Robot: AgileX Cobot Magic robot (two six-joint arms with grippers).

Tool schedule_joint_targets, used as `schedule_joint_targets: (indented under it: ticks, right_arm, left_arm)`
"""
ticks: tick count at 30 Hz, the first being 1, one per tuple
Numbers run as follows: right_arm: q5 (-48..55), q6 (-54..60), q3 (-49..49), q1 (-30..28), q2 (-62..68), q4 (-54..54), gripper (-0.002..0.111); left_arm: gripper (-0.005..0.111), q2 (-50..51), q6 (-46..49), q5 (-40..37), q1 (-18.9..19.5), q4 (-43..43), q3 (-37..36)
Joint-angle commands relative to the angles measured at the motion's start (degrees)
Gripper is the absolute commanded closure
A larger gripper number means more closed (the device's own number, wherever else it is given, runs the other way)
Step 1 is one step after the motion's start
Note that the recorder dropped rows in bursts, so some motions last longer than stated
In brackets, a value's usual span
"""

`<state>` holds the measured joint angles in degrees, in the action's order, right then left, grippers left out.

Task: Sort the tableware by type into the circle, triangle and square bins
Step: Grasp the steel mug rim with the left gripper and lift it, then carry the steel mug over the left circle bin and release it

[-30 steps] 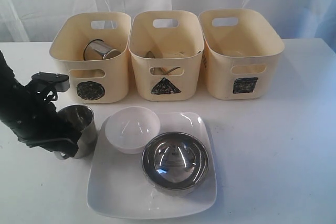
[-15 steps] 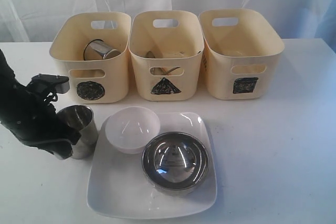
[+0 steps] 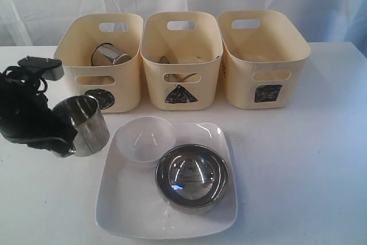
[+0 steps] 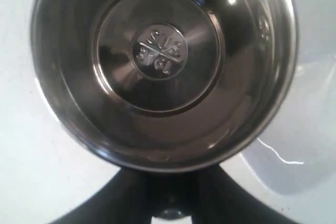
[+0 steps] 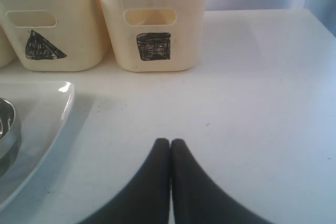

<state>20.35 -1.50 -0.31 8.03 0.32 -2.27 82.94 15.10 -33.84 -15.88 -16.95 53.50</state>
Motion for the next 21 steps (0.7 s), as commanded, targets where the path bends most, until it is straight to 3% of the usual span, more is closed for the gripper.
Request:
schedule_joint_targets:
  ticks: [1,5,14,21]
  right_arm:
    - [-0.3,-0.1,0.3,-0.4,-0.3,0.6,0.108]
    - [-0.3,-0.1,0.3,-0.4,-0.3,0.6,0.108]
    - [-0.3,-0.1,0.3,-0.4,-0.3,0.6,0.108]
    - [-0.3,-0.1,0.3,-0.4,-0.3,0.6,0.108]
  left_arm:
    - [0.107,-5.2,-0.2,3.6,-0.2,-0.6,-0.1]
    - [0.107,-8.7,0.3,8.6,-0.2,-0.6,-0.1]
    - [0.107,-8.3,0.3,28.5,-0.2,-0.6,2.9]
    - [0.107,0.2,0.3,31.7,-0.2,1.2,12.0]
